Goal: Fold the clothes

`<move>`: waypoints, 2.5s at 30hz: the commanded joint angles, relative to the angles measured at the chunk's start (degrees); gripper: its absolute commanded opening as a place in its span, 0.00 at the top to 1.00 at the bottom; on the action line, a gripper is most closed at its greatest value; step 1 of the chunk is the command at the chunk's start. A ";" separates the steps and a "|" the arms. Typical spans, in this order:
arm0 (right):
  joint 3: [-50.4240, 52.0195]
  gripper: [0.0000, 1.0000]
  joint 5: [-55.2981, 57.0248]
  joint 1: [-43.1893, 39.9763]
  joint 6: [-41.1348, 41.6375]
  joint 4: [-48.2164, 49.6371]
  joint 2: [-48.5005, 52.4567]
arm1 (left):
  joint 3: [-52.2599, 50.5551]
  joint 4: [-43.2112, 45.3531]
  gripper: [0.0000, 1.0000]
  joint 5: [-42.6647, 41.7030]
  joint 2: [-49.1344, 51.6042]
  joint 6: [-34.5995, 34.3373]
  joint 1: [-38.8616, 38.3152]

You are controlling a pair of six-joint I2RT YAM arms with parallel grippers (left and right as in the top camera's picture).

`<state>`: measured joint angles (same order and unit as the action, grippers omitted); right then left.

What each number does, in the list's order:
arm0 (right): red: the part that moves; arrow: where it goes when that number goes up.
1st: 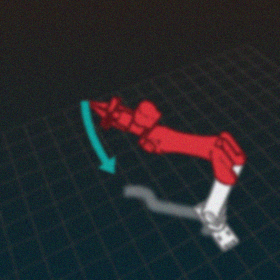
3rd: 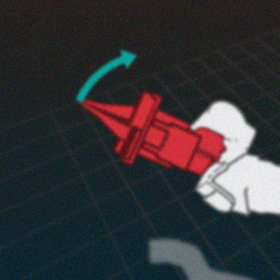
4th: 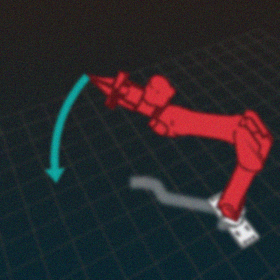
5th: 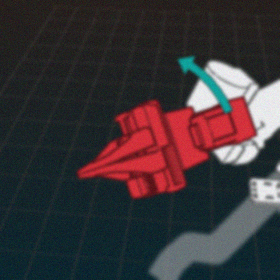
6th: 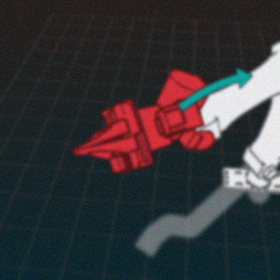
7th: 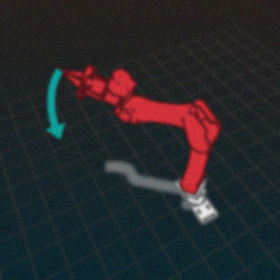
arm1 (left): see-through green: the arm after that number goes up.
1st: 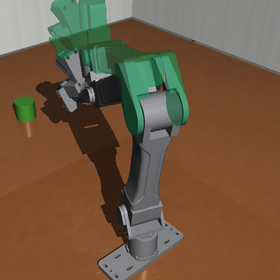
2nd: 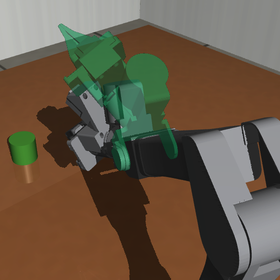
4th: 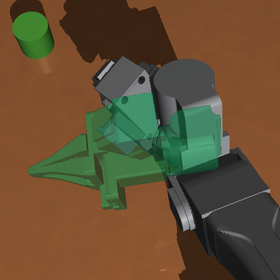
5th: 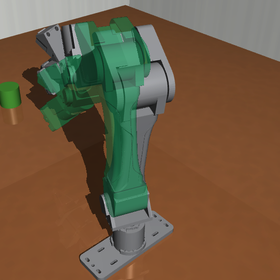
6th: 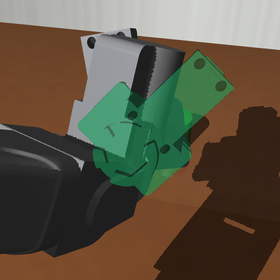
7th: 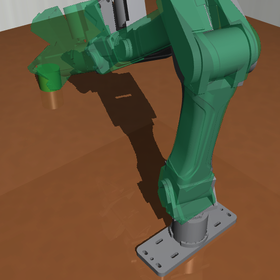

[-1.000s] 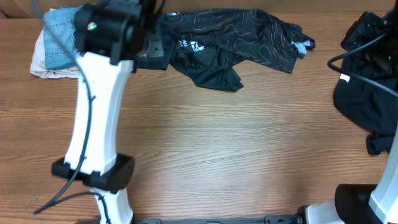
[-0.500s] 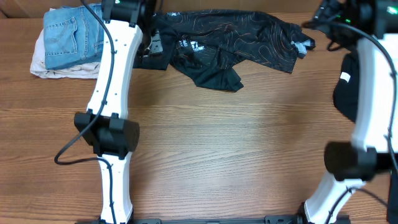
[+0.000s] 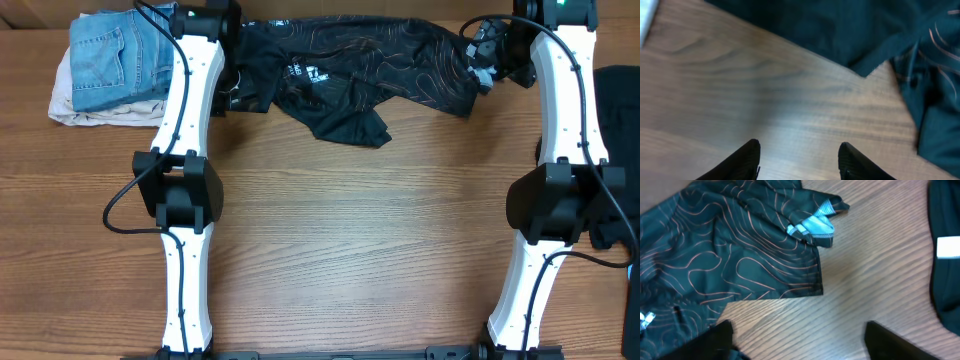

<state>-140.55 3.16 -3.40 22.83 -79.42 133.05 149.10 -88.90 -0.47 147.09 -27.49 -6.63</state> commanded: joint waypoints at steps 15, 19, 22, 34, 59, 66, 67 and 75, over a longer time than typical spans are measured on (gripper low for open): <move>0.37 0.00 -0.70 -0.11 -0.74 2.36 5.44 | 0.13 12.37 0.51 -0.55 7.32 -22.45 0.76; 0.66 0.00 -0.74 -0.11 -0.07 2.21 7.50 | 0.13 13.99 0.51 -1.18 7.32 -29.64 1.51; 0.74 0.00 -0.74 -0.11 1.46 2.54 7.54 | 0.13 13.75 0.51 -1.01 7.32 -31.56 1.60; 0.74 0.00 -0.76 -0.11 1.44 1.60 7.54 | 0.13 14.01 0.51 1.73 7.32 -38.99 2.14; 1.36 0.00 -0.72 -0.15 7.45 3.39 8.44 | 0.09 12.24 0.50 1.90 13.00 -39.82 3.37; 7.72 0.08 -0.74 -0.17 7.45 9.42 8.50 | 0.09 12.44 0.60 2.08 13.31 -39.34 3.37; 8.55 0.10 -0.74 -0.17 7.45 10.23 8.50 | 0.09 12.46 0.62 2.34 13.31 -39.34 3.37; 16.55 0.13 -2.93 -0.17 7.50 20.61 8.52 | 0.09 12.68 0.66 3.45 13.31 -38.10 3.34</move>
<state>-125.97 2.04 -3.36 30.00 -60.49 141.18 149.40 -76.69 2.00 156.46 -66.04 -3.64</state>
